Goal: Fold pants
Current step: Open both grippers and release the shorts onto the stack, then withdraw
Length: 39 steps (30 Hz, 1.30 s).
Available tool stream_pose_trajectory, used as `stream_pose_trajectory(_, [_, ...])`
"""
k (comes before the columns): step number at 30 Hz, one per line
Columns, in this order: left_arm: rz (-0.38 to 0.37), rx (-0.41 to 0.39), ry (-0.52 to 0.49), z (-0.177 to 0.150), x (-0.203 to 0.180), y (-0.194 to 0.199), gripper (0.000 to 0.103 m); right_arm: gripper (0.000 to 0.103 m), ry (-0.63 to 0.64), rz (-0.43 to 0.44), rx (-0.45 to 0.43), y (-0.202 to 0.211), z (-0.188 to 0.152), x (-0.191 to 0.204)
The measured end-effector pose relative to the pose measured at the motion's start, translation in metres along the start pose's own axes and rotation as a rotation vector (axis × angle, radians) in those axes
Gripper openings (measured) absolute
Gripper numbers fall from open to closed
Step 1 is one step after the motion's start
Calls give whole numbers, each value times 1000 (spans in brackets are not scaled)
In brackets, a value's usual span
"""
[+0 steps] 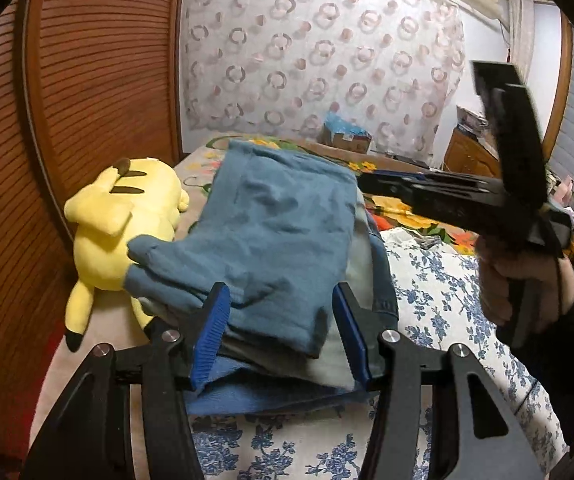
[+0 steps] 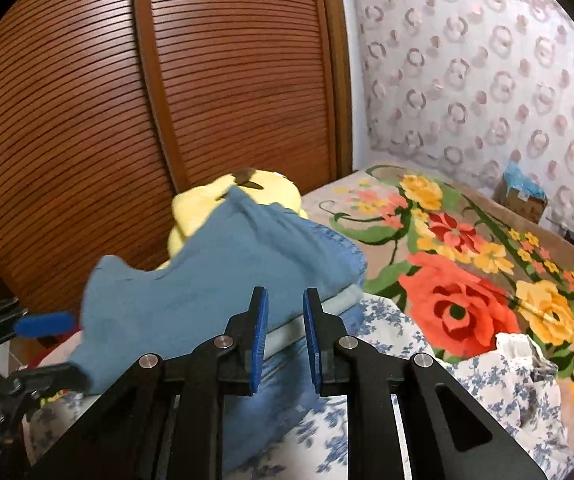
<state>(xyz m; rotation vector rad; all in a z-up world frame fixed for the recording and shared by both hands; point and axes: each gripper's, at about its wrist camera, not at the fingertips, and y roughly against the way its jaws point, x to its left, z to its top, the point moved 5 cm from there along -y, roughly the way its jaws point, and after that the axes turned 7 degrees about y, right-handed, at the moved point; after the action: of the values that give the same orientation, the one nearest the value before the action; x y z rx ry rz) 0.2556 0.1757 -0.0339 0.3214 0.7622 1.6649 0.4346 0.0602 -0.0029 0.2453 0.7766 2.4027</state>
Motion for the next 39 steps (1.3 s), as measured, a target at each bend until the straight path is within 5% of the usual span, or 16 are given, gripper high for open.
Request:
stream_pose_trajectory(4, [22,-13,-6,1,3,5,58,18,6,15,-16,15,-5,12])
stream_pose_trajectory(6, [29,-26,-3,2,5,9,77,18,7,15,-20,21,-8,12])
stream_pose_trajectory(14, [36,-58,10,3,11,18,103,19,2,11,-33,41,-14,18])
stream_pose_trajectory(22, [40,-57,8,-1,10,24,103,22,-9,-1,-30,52,-21,28])
stream_pose_trajectory(29, [25,-61,-9,-8,4,35,103,41,-28,-42,-26,68,-31,38])
stream_pose_trajectory(39, [8,-76,-23,-17,-10,52,103,53,-57,-99,-14,99,-46,59])
